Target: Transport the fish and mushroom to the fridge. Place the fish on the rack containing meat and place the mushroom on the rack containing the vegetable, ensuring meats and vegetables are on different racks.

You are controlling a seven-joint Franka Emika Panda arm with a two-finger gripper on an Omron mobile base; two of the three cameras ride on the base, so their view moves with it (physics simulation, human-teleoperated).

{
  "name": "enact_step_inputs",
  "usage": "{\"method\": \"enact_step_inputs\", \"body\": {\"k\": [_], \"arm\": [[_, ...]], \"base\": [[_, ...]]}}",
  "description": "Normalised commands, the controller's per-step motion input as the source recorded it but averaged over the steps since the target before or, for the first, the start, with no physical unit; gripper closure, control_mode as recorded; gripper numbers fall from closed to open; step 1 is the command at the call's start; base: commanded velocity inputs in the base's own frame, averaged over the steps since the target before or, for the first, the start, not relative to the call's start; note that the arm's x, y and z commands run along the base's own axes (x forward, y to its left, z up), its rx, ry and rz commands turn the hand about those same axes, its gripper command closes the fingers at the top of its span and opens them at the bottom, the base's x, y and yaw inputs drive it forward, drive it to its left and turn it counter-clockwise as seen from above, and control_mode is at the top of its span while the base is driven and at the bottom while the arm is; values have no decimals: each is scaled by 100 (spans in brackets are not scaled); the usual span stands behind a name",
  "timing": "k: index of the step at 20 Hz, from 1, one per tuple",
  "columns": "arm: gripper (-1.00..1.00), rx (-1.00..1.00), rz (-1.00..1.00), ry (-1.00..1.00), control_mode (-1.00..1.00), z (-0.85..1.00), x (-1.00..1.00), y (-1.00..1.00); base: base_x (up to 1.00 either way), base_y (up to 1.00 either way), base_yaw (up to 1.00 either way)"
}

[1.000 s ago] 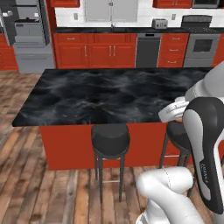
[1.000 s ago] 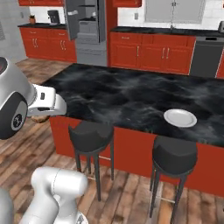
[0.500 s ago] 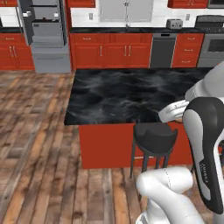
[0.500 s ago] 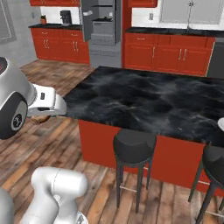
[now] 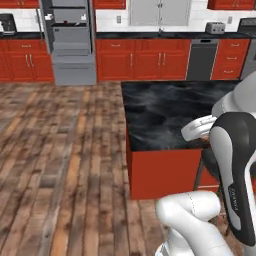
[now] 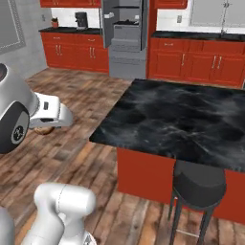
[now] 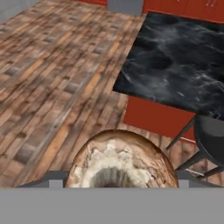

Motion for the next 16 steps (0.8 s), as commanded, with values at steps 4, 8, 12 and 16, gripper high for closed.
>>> {"method": "enact_step_inputs", "body": {"k": [4,8,12,16], "arm": [[100,0,0,0,100,0,0,0],[100,0,0,0,100,0,0,0],[100,0,0,0,100,0,0,0],[100,0,0,0,100,0,0,0]], "base": [[89,100,-17],[95,100,-18],[99,100,-19],[100,100,-21]]}}
